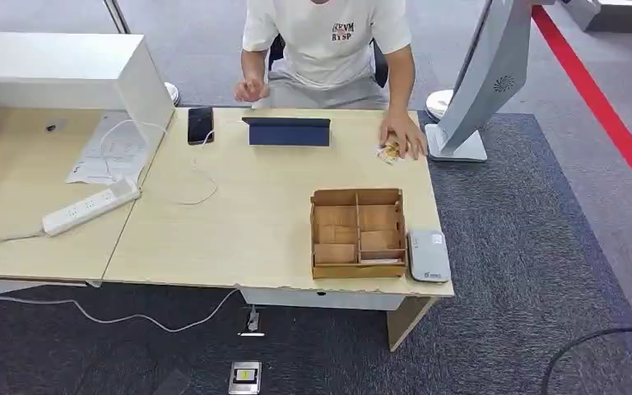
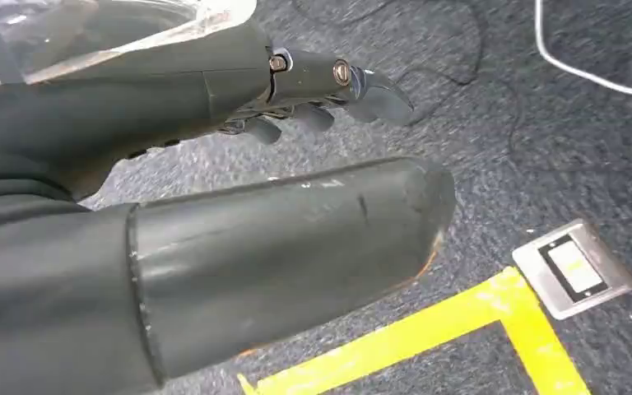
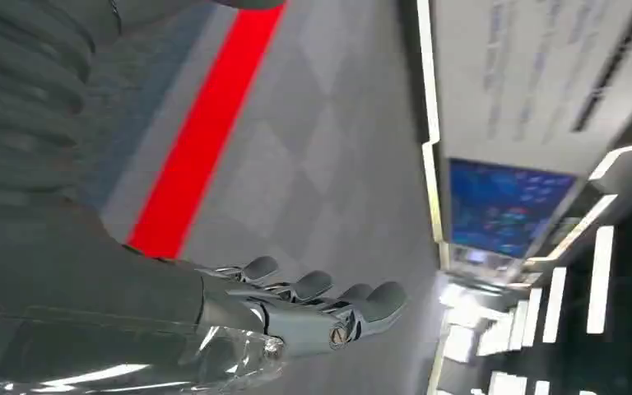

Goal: Pass the card to the sensor for recognition and then transmit it.

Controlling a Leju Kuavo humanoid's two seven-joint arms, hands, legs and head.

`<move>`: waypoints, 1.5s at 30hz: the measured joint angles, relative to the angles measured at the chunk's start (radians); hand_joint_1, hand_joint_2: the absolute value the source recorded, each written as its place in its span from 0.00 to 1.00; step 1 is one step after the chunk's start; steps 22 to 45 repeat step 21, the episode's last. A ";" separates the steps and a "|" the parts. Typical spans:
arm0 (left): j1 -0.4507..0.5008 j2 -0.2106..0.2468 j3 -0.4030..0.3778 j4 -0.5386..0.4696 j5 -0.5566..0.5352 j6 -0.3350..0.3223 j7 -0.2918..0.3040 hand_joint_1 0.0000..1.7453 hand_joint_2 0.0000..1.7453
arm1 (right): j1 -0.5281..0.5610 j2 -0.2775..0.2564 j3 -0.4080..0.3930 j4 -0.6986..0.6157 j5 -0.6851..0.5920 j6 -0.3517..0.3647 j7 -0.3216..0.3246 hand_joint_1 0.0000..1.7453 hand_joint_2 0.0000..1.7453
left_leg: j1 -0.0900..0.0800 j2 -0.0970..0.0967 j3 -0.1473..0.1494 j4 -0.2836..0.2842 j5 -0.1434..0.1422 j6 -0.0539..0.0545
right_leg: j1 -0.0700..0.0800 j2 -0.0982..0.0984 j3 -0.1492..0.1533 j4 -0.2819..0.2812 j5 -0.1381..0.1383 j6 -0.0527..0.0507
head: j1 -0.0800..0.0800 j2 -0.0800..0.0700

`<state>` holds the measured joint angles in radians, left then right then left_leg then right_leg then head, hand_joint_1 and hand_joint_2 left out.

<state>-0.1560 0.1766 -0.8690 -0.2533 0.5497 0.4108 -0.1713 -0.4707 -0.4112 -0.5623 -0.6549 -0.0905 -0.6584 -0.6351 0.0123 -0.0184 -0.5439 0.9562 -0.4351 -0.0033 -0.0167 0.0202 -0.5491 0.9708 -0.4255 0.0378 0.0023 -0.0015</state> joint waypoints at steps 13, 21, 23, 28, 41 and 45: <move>-0.002 0.029 0.021 0.002 0.022 -0.076 0.044 0.00 0.00 | 0.171 0.071 -0.058 0.263 -0.023 0.008 0.211 0.00 1.00 | 0.003 -0.001 0.001 -0.001 0.000 -0.001 | 0.003 0.000 0.001 0.001 -0.002 -0.003 | 0.000 0.000; -0.003 0.037 0.021 0.002 0.021 -0.064 0.048 0.00 0.00 | 0.239 0.111 -0.058 0.347 0.048 0.031 0.274 0.00 1.00 | 0.003 -0.001 0.001 -0.001 0.000 -0.001 | 0.003 0.000 0.002 0.001 -0.002 -0.004 | 0.000 0.000; -0.003 0.037 0.021 0.002 0.021 -0.064 0.048 0.00 0.00 | 0.239 0.111 -0.058 0.347 0.048 0.031 0.274 0.00 1.00 | 0.003 -0.001 0.001 -0.001 0.000 -0.001 | 0.003 0.000 0.002 0.001 -0.002 -0.004 | 0.000 0.000; -0.003 0.037 0.021 0.002 0.021 -0.064 0.048 0.00 0.00 | 0.239 0.111 -0.058 0.347 0.048 0.031 0.274 0.00 1.00 | 0.003 -0.001 0.001 -0.001 0.000 -0.001 | 0.003 0.000 0.002 0.001 -0.002 -0.004 | 0.000 0.000; -0.003 0.037 0.021 0.002 0.021 -0.064 0.048 0.00 0.00 | 0.239 0.111 -0.058 0.347 0.048 0.031 0.274 0.00 1.00 | 0.003 -0.001 0.001 -0.001 0.000 -0.001 | 0.003 0.000 0.002 0.001 -0.002 -0.004 | 0.000 0.000; -0.003 0.037 0.021 0.002 0.021 -0.064 0.048 0.00 0.00 | 0.239 0.111 -0.058 0.347 0.048 0.031 0.274 0.00 1.00 | 0.003 -0.001 0.001 -0.001 0.000 -0.001 | 0.003 0.000 0.002 0.001 -0.002 -0.004 | 0.000 0.000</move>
